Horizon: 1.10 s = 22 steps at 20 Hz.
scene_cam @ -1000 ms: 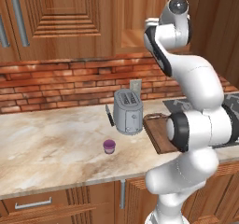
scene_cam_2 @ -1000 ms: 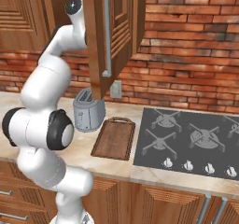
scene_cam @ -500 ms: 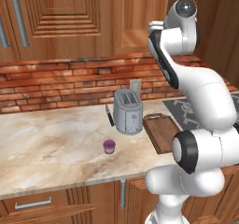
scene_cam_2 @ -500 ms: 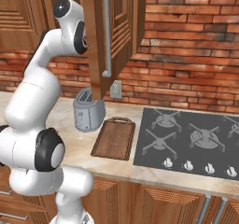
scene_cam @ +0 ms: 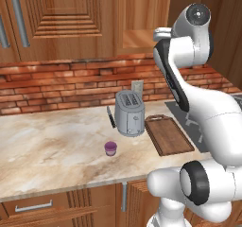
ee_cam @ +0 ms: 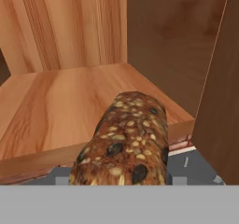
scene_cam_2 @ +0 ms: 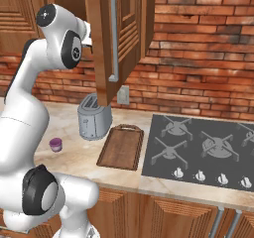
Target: Pick the bread, place it on the cutting board, pick the jam, place it on the counter, and close the cabinet.
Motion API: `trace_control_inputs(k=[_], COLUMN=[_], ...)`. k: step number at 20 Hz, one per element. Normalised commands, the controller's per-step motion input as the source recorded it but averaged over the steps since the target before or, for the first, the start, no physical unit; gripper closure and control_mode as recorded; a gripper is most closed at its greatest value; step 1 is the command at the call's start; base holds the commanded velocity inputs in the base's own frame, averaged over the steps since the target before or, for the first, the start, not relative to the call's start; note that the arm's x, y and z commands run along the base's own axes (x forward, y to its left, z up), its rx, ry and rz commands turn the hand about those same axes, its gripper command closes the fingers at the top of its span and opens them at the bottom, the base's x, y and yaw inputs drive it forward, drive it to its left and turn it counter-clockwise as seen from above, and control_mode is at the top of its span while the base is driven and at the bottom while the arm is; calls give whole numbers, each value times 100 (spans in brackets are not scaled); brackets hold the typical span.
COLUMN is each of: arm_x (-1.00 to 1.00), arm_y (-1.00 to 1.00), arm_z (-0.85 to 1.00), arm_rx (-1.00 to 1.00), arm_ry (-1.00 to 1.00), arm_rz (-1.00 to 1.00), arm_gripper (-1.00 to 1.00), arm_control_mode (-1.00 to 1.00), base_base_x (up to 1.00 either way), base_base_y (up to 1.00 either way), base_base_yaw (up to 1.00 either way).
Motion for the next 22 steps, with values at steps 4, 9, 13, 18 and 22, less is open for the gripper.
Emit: trace_control_inputs(k=[4,9,13,18,22], arm_x=[-72,-68,-63,-55,-35], arm_y=[4,1,4,9,11], arm_z=[-6,-11,-15,-17,-11], arm_rx=[0,0,0,0,0], arm_ry=[2,3,4,2,5], arm_rz=[0,0,0,0,0], arm_gripper=[100,100,100,100,100], arm_control_mode=[-100,-100,-100,-100,-100], base_base_x=[0,0,0,0,0], base_base_y=[0,0,0,0,0], base_base_yaw=[0,0,0,0,0])
